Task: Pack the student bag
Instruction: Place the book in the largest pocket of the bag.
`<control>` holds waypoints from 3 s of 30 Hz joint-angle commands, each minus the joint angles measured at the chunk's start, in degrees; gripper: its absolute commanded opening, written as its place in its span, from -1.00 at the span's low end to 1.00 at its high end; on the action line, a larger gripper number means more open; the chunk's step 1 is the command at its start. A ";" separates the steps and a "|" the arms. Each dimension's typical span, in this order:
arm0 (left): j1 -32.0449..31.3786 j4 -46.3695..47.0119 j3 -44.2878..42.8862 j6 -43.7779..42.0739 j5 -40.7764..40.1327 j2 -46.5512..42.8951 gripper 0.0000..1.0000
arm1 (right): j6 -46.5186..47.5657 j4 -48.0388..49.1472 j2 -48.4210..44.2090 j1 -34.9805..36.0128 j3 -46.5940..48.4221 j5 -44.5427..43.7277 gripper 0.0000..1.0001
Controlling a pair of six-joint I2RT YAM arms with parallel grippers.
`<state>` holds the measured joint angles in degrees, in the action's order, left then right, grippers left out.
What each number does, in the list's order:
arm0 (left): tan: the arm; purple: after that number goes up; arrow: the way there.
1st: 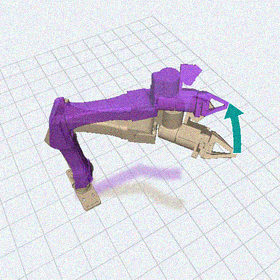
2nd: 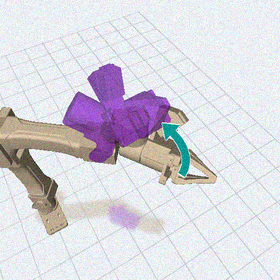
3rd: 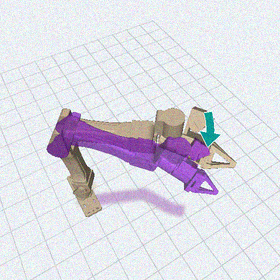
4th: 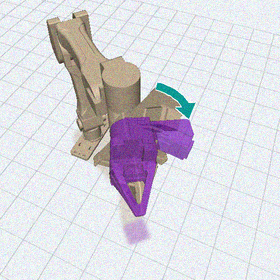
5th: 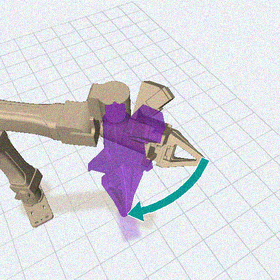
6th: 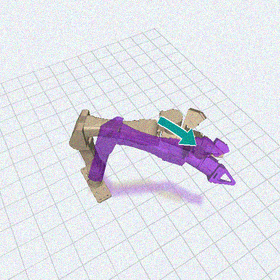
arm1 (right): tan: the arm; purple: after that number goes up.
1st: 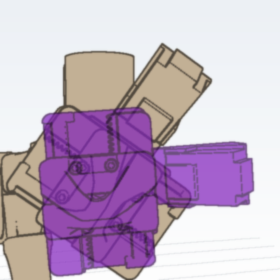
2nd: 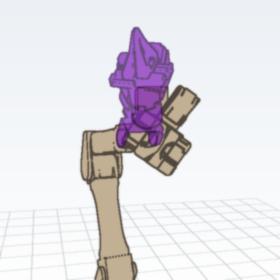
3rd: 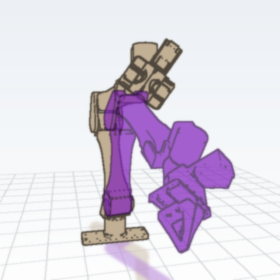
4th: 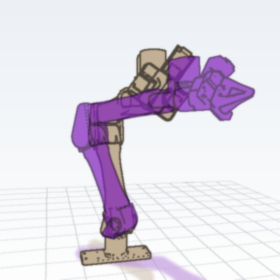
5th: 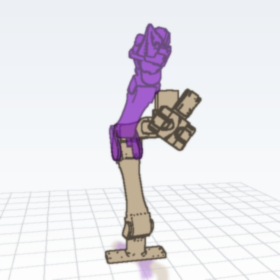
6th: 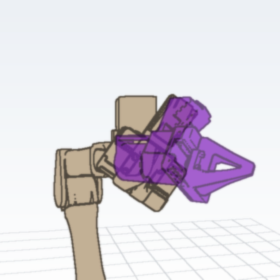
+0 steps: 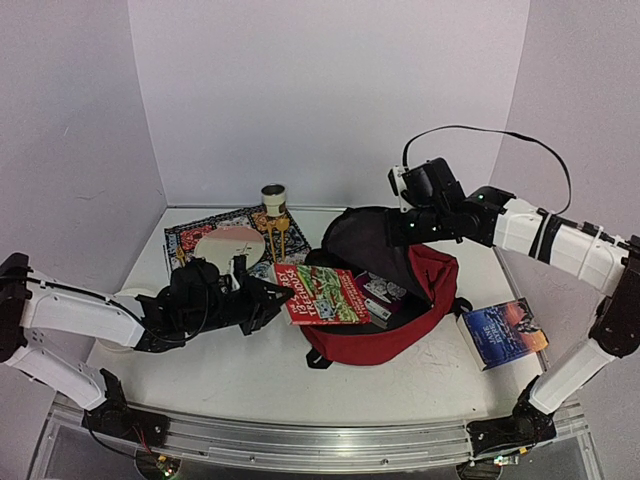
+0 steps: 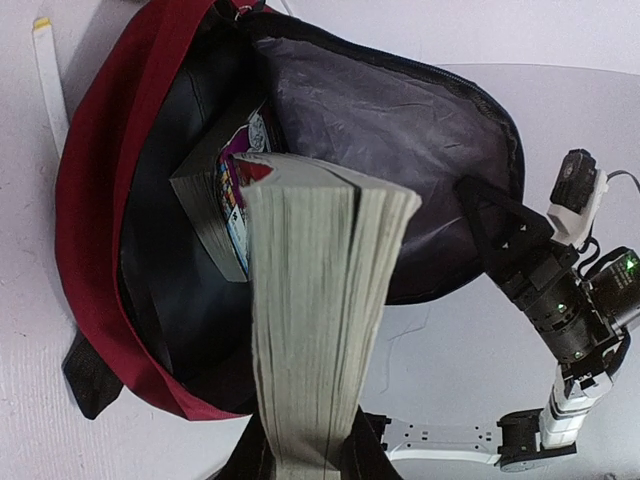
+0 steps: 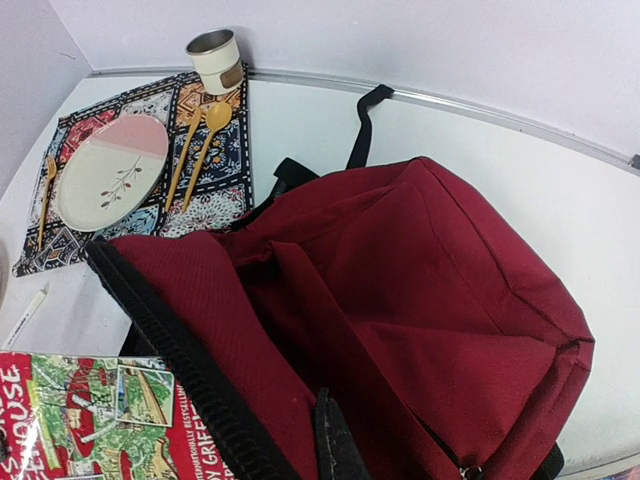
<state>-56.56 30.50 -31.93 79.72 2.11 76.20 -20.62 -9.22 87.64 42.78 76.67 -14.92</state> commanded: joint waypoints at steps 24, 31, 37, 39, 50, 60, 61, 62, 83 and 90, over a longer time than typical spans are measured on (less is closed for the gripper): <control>-0.28 20.15 -15.32 10.64 -7.59 25.00 -1.00 | -1.31 10.71 -6.97 2.12 -3.49 7.28 -1.00; -1.64 22.55 -20.10 10.76 -12.01 31.17 -1.00 | -1.83 11.48 -7.18 2.33 -4.27 8.24 -1.00; -2.68 23.03 -25.41 9.32 -15.05 37.00 -0.97 | -2.22 12.36 -6.15 2.80 -4.20 9.13 -1.00; -2.66 23.03 -26.79 8.31 -15.24 38.47 -0.86 | -2.29 12.40 -5.75 2.94 -3.97 9.40 -1.00; -2.77 11.93 -29.65 1.97 -12.29 41.79 0.08 | -2.20 12.39 -4.96 3.31 -3.77 9.43 -1.00; -2.77 -5.56 -33.06 -5.88 -10.68 38.74 0.19 | -2.05 12.42 -5.19 3.32 -3.98 9.08 -1.00; -2.77 -7.15 -33.15 -6.19 -10.28 38.64 0.19 | -2.03 12.39 -5.19 3.35 -3.96 9.11 -1.00; -2.77 -8.49 -33.34 -6.49 -9.69 38.62 0.19 | -2.05 12.39 -5.15 3.37 -3.96 9.07 -1.00; -2.23 -14.50 -50.90 -8.10 -0.67 48.50 -0.54 | -2.49 12.30 -3.95 3.74 -3.32 10.04 -1.00; -2.24 -14.50 -45.88 -9.21 -4.41 43.78 -0.09 | -2.23 11.97 -4.23 3.77 -3.90 8.60 -1.00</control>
<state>-59.13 14.92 -79.98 71.76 0.35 124.79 -22.55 -0.43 84.09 46.05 72.10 -5.46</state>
